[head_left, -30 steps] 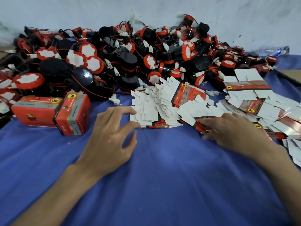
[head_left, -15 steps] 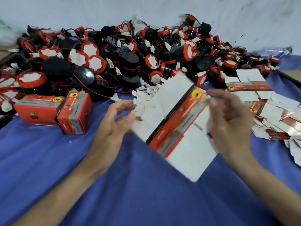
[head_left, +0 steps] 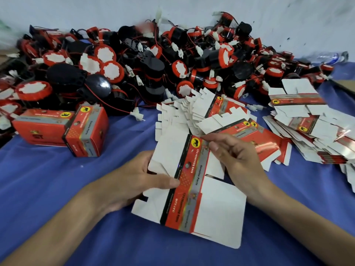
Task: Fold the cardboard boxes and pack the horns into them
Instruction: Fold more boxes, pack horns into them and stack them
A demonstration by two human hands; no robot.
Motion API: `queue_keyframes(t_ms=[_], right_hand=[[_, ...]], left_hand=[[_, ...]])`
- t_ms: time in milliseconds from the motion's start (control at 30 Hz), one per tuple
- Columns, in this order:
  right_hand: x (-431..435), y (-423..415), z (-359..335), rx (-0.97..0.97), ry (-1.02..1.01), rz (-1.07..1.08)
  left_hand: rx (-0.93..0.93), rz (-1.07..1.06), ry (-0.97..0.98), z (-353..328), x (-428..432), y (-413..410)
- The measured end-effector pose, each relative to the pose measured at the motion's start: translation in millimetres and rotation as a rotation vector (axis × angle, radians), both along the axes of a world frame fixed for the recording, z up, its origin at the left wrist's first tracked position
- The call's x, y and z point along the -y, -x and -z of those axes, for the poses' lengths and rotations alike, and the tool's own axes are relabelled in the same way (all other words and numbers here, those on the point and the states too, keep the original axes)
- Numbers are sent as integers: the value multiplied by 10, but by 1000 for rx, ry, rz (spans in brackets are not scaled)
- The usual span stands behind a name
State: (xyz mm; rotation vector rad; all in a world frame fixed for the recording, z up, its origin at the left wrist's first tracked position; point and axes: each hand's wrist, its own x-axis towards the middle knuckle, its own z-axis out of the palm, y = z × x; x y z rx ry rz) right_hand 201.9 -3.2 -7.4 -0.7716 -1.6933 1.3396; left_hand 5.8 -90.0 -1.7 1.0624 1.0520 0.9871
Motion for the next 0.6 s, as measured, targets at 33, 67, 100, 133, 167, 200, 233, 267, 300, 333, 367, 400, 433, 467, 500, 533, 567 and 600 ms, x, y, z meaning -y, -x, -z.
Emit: queue_keyframes(t_ms=[33, 67, 100, 133, 167, 200, 233, 267, 300, 333, 367, 400, 433, 467, 500, 533, 567, 600], right_hand=[[-5, -13, -11, -6, 12, -29], [-14, -29, -24, -10, 35, -66], [-23, -47, -39, -16, 63, -106], [-28, -59, -52, -22, 87, -139], [-26, -64, -61, -25, 107, -166], [-26, -68, -55, -24, 124, -187], [-19, -68, -53, -25, 144, -209], [-9, -61, -55, -30, 161, -230], [4, -50, -65, -37, 178, -249], [11, -49, -72, -43, 184, -258], [3, -53, -69, -44, 176, -253], [-7, -54, -63, -37, 152, -237], [-10, -49, -69, -24, 126, -228], [-16, -49, -61, -9, 100, -233], [-21, -42, -56, -6, 86, -246], [-22, -35, -56, -13, 83, -263], [-10, -25, -69, -21, 83, -276], [0, -29, -72, -5, 33, -256]], left_hand=[[14, 38, -5, -7, 5, 3], [37, 78, -3, -9, 11, 24], [64, 118, 10, -14, 18, 54], [99, 157, 25, -15, 25, 86], [131, 185, 44, -6, 29, 123], [158, 199, 56, 10, 26, 148], [176, 198, 68, 27, 18, 161], [185, 176, 81, 51, 11, 170], [171, 133, 81, 74, 5, 173], [154, 101, 69, 94, -3, 172], [158, 108, 49, 94, -3, 156], [167, 139, 20, 87, -3, 135], [146, 162, -3, 75, 2, 112], [89, 176, -39, 79, 6, 97], [11, 192, -76, 54, 20, 75], [-67, 223, -124, 37, 28, 50], [-134, 249, -156, 16, 34, 38], [-180, 251, -186, 4, 45, 34]])
